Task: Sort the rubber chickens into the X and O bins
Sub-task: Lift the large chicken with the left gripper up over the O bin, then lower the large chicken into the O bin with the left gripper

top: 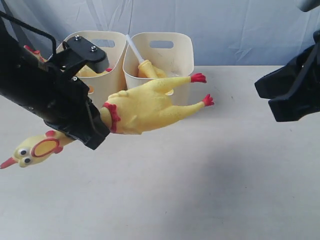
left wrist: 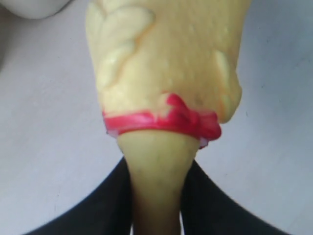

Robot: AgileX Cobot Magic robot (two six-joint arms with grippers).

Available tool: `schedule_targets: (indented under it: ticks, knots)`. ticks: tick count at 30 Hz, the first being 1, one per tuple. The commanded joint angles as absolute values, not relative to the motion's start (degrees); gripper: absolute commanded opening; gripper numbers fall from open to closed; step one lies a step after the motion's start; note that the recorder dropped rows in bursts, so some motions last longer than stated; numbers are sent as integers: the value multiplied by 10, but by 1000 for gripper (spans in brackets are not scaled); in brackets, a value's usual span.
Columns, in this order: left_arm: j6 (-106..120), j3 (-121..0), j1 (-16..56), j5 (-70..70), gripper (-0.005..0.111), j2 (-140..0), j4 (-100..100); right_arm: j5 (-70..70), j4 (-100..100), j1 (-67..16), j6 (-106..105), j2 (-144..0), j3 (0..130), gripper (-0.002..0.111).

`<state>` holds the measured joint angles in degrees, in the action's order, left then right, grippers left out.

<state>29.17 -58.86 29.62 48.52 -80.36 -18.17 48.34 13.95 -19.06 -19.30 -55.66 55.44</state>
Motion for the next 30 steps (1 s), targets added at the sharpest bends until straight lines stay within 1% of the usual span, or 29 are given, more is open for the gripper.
schedule_targets:
  ticks: [1, 5, 9, 12, 17, 23, 30]
  knots:
    - [267, -590, 299, 471, 0, -763, -187, 482, 135, -191, -192, -554, 551, -1]
    - [222, -590, 299, 441, 0, -732, -154, 482, 135, -191, -192, -554, 551, -1]
    - [102, -602, 295, 410, 0, -718, -65, 482, 136, -191, -192, -554, 551, -1]
    - [-4, -630, 287, 408, 0, -718, 24, 482, 140, -191, -192, -554, 551, -1]
    - [-102, -680, 267, 415, 0, -721, 119, 482, 143, -191, -192, -554, 551, -1]
    - [-121, -753, 231, 465, 0, -774, 131, 482, 148, -191, -192, -554, 551, -1]
    - [-217, -819, 212, 493, 0, -860, 127, 482, 159, -191, -192, -554, 551, -1]
